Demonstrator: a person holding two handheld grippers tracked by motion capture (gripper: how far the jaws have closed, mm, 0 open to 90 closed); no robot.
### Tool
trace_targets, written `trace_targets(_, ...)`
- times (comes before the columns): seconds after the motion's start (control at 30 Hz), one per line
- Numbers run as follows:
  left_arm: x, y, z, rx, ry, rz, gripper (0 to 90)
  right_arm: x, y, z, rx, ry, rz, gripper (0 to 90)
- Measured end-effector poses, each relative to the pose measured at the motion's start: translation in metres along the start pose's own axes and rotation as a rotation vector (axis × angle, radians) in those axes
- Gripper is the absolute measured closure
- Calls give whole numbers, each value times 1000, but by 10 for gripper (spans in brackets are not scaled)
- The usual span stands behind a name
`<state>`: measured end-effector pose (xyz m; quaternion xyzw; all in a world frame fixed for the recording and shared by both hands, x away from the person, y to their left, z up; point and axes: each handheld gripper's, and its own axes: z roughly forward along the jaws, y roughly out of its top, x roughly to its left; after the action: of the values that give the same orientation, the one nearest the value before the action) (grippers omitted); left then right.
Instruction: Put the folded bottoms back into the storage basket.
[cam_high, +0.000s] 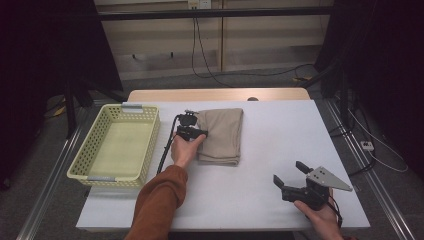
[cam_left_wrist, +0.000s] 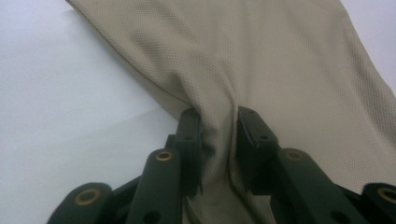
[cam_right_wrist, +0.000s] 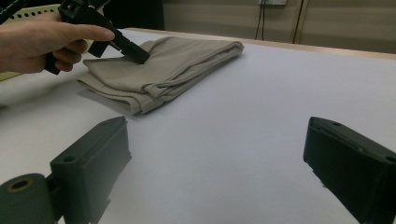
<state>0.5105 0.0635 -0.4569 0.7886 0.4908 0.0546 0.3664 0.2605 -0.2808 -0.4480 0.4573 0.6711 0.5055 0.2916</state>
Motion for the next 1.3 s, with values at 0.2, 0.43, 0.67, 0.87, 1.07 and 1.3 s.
trace_targets(0.2, 2, 1, 0, 13, -45, -11, 794, 0, 0, 1, 2, 2, -2, 69)
trace_targets(0.43, 2, -3, -2, -40, -51, 28, 815, -2, 0, 0, 0, 1, 2, 70)
trace_targets(0.67, -1, -2, -7, -88, -57, 48, 815, -1, 0, -1, -4, 1, 2, 69)
trace_targets(0.87, -4, 3, -17, -143, -81, 60, 823, -1, 0, -1, -4, -1, 8, 69)
trace_targets(1.07, -7, 8, -28, -198, -105, 74, 825, -1, 0, -1, -7, -1, 9, 69)
trace_targets(1.3, -14, 16, -39, -246, -123, 103, 826, -1, 1, -2, -11, 3, 7, 69)
